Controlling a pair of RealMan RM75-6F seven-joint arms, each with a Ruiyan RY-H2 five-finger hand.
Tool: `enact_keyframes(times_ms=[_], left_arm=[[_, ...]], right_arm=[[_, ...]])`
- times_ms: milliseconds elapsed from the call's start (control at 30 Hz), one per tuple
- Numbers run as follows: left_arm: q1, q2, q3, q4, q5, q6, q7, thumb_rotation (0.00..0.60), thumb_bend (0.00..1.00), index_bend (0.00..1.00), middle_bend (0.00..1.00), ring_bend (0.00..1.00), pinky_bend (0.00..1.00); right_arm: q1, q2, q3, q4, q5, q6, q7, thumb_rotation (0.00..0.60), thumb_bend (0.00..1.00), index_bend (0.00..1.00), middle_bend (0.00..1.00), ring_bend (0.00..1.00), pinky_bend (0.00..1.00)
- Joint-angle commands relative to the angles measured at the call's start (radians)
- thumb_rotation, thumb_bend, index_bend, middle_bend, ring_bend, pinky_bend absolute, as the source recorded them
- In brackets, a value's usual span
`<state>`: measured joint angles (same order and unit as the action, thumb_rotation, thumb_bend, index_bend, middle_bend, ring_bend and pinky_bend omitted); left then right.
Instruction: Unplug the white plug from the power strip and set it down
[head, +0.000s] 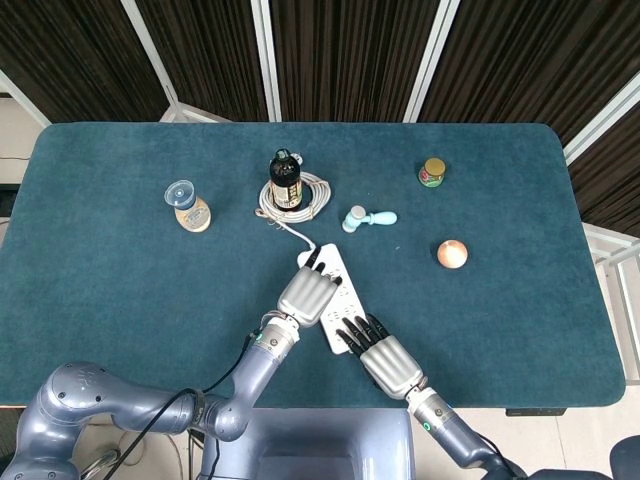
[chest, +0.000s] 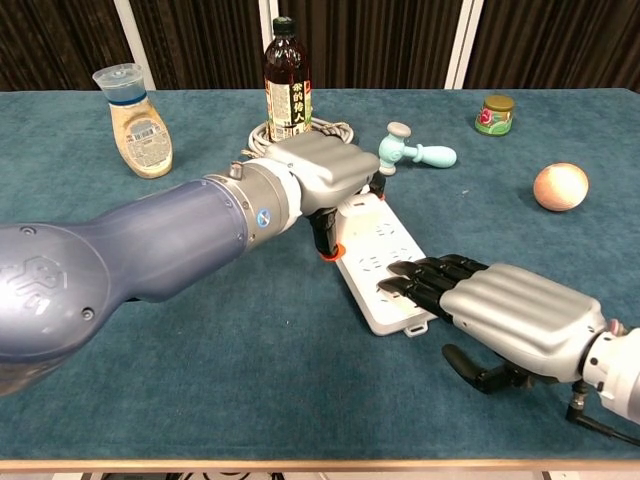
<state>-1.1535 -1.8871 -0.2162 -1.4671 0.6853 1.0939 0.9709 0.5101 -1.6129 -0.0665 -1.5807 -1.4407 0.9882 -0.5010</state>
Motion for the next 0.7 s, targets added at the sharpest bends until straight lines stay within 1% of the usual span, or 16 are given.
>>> enact_keyframes(times_ms=[33,533,600,700], left_arm=[[0.000,0.000,-0.004,-0.002,0.005,0.003,-0.003,0.600,0.39,0.64,0.73,0.23,0.03],[0.002,0.002,-0.010,-0.027,0.020,0.009,-0.002,0.600,0.39,0.65,0.73,0.23,0.03],[0.003,0.005,-0.011,-0.031,0.020,0.010,-0.001,0.600,0.39,0.65,0.74,0.24,0.05],[0.005,0.009,-0.007,-0.035,0.019,0.012,0.004,0.600,0.39,0.66,0.74,0.27,0.11]], right_arm=[[-0.001,-0.001,-0.001,-0.001,-0.001,0.000,-0.001,0.600,0.71,0.00,0.00,0.00,0.00],[-0.004,-0.005,-0.005,0.000,-0.006,0.002,0.001,0.600,0.71,0.00,0.00,0.00,0.00],[-0.004,-0.004,-0.005,-0.001,-0.007,0.003,0.002,0.600,0.71,0.00,0.00,0.00,0.00],[-0.005,-0.003,-0.005,-0.003,-0.009,0.004,0.002,0.600,0.71,0.00,0.00,0.00,0.00]])
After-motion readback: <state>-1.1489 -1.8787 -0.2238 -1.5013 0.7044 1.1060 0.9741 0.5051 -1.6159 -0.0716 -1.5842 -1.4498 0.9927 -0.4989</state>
